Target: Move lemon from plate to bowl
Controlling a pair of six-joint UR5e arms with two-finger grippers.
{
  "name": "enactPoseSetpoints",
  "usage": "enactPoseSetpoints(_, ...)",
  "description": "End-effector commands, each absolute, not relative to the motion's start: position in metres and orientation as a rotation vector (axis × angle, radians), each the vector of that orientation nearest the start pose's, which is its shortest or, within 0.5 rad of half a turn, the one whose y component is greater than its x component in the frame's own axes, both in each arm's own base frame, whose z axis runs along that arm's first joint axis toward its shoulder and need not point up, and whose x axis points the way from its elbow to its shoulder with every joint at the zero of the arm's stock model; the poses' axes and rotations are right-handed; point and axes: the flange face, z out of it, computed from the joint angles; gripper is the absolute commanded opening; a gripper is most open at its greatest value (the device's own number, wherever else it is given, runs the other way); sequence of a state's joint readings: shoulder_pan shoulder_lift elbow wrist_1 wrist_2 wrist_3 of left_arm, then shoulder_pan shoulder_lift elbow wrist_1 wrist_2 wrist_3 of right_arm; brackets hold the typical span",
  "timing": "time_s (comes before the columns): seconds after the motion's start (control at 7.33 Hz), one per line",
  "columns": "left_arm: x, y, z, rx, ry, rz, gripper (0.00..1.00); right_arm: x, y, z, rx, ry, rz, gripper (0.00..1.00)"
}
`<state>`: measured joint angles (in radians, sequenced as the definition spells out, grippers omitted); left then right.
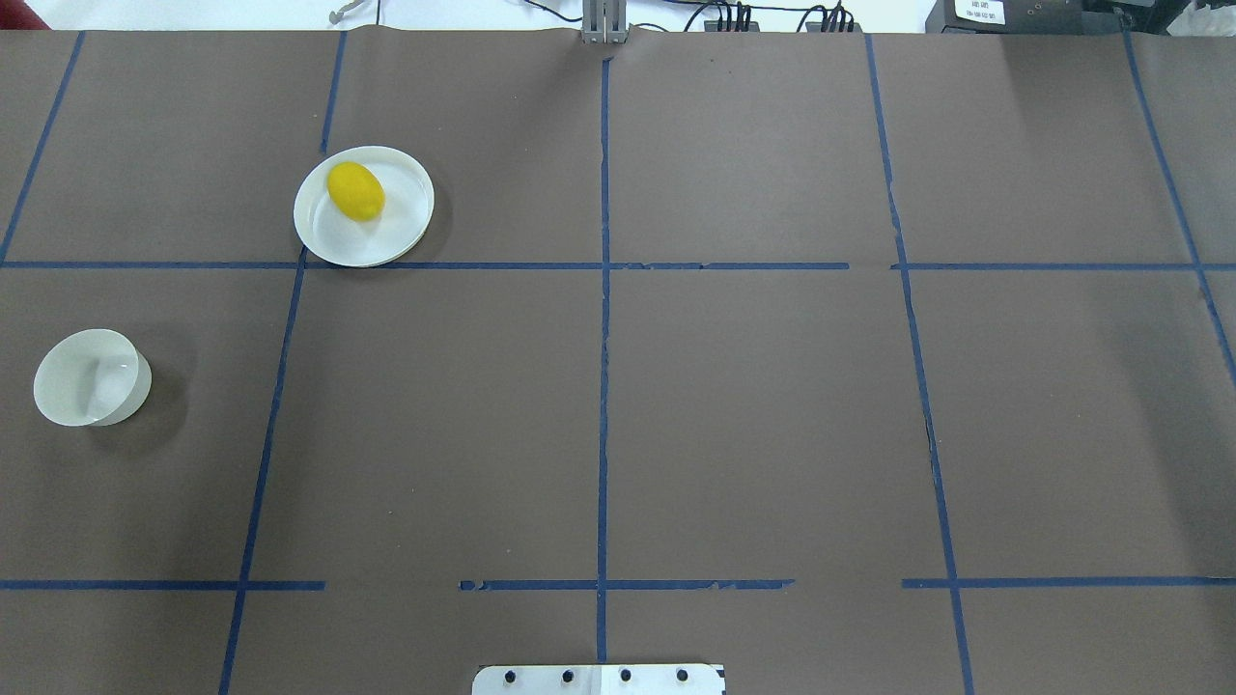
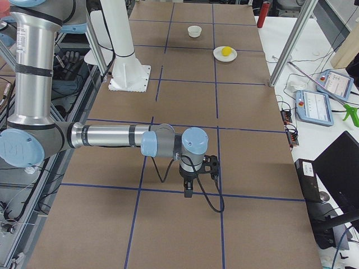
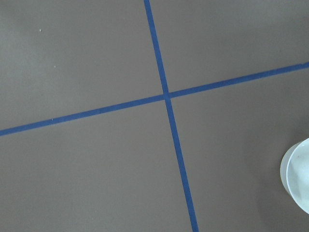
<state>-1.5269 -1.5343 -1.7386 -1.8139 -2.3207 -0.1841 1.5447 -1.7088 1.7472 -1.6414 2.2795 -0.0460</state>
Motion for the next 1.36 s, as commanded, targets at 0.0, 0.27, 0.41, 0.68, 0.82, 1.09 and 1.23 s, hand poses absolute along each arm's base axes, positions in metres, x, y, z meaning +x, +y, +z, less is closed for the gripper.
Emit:
enactPoseSetpoints(0.0,0.008,-0.556,0.508,0.190,0.823,-0.125,1.00,0.057,-0.432,0.647,-0.024,-0.709,-0.058,1.00)
enactPoseSetpoints(0.27,0.082,-0.593,0.439,0.083,0.847,-0.183,1.00,0.057,-0.432,0.647,-0.024,-0.709,-0.058,1.00)
enactPoseSetpoints(0.41,0.124,-0.606,0.412,0.044,0.865,-0.216,1.00,0.057,-0.432,0.647,-0.024,-0.709,-0.058,1.00)
enactPoseSetpoints(0.68,0.211,-0.642,0.367,-0.072,0.886,-0.326,1.00,0.057,-0.432,0.647,-0.024,-0.709,-0.058,1.00)
enactPoseSetpoints(0.82,0.237,-0.652,0.353,-0.099,0.887,-0.350,1.00,0.057,-0.432,0.647,-0.024,-0.709,-0.058,1.00)
enactPoseSetpoints(1.09,0.281,-0.681,0.343,-0.075,0.896,-0.452,1.00,0.057,-0.432,0.647,-0.024,-0.709,-0.058,1.00)
enactPoseSetpoints(1.23,0.318,-0.695,0.352,-0.079,0.900,-0.471,1.00,0.057,-0.432,0.647,-0.024,-0.709,-0.058,1.00)
